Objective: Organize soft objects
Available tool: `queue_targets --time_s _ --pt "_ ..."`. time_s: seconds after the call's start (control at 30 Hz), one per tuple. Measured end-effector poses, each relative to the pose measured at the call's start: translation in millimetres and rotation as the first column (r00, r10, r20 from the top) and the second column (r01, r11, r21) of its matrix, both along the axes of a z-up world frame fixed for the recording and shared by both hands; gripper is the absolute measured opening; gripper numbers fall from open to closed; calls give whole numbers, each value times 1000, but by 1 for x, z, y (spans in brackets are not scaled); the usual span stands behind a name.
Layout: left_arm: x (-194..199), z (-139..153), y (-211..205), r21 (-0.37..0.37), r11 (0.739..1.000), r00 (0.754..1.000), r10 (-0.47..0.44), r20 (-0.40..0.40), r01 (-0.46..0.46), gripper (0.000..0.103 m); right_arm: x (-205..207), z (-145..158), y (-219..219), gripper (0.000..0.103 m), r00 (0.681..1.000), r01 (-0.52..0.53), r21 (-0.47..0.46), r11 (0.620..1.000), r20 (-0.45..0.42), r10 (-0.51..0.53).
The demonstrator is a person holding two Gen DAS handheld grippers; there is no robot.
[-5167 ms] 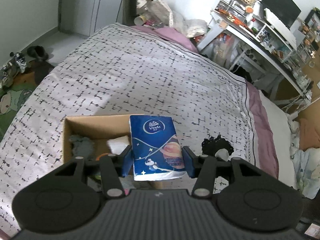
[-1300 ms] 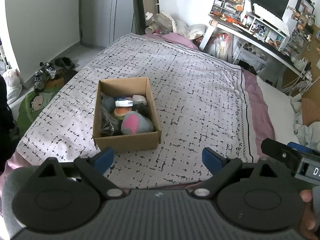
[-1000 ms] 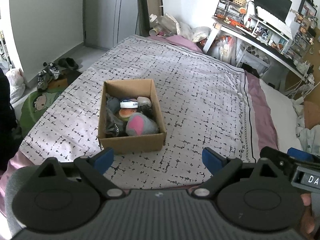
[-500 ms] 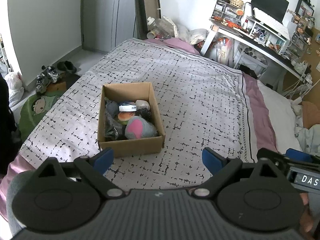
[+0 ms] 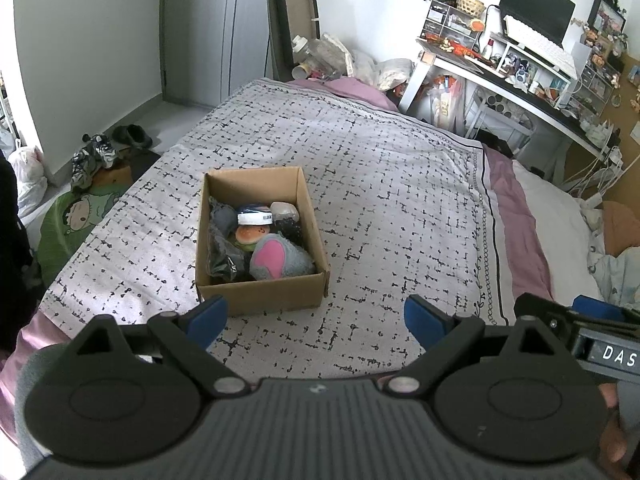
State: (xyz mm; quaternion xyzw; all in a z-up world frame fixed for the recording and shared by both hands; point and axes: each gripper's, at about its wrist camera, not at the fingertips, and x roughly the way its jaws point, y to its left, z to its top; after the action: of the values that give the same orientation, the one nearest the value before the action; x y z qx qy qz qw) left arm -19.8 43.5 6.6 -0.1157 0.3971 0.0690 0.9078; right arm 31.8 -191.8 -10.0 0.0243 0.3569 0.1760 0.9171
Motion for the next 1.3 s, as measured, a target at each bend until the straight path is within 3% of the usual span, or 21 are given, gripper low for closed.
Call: queue_targets --time_s 1.3 --pt "2 2 -2 16 1000 1000 -21 -7 21 94 2 -4 0 103 1000 12 -10 1000 -14 -12"
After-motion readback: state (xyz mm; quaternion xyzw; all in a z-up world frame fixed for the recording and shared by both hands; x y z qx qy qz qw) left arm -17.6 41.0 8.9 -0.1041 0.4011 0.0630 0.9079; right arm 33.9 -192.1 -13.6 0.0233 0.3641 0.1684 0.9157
